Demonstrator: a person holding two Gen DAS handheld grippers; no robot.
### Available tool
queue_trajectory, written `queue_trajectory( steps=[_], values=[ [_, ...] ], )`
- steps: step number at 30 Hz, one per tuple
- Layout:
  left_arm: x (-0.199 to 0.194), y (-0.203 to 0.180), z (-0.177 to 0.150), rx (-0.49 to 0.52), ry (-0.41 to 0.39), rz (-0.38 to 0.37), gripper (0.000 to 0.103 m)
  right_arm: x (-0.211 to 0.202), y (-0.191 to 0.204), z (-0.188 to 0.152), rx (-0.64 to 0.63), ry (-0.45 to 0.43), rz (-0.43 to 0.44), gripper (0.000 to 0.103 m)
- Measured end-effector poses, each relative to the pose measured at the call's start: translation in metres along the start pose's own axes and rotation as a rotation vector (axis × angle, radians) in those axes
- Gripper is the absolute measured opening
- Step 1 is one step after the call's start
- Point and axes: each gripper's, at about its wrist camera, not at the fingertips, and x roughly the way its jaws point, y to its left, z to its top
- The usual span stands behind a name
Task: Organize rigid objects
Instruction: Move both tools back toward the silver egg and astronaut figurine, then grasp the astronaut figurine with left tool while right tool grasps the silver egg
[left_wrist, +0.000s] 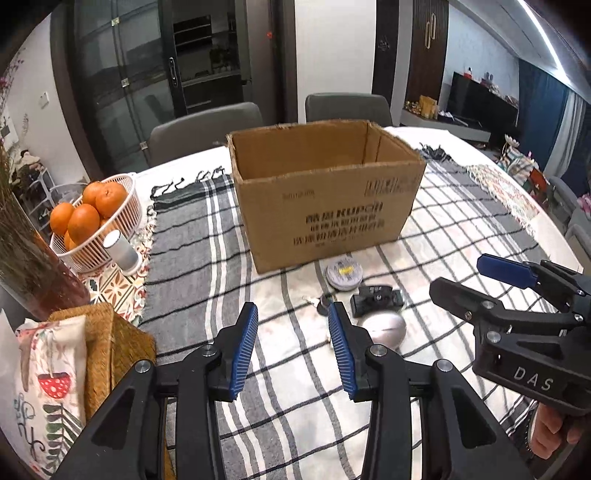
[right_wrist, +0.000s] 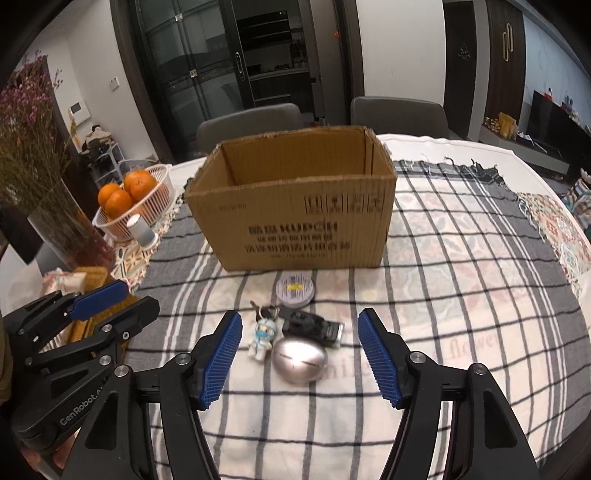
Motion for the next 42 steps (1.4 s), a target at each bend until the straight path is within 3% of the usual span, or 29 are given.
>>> queue_trajectory(
  steps=[20,28,32,42],
  values=[
    [0.071,-0.005,-0.014,0.032,0.167,-0.055,0.039,0.067,-0.001,-0.047,0.003,0.232,-0.010,0.068],
    [0.098,-0.017,-0.010,0.050,0.234,-0.113,0.039,0.085,-0.009,-0.055,0.022,0.273,0.028,0.068],
    [0.109,-0.022,-0.009,0.051,0.250,-0.128,0.039,0.092,-0.009,-0.059,0.013,0.282,0.043,0.074],
    [0.136,-0.026,-0.006,0.009,0.299,-0.170,0.039,0.110,-0.012,-0.058,0.019,0.290,0.035,0.074]
  ],
)
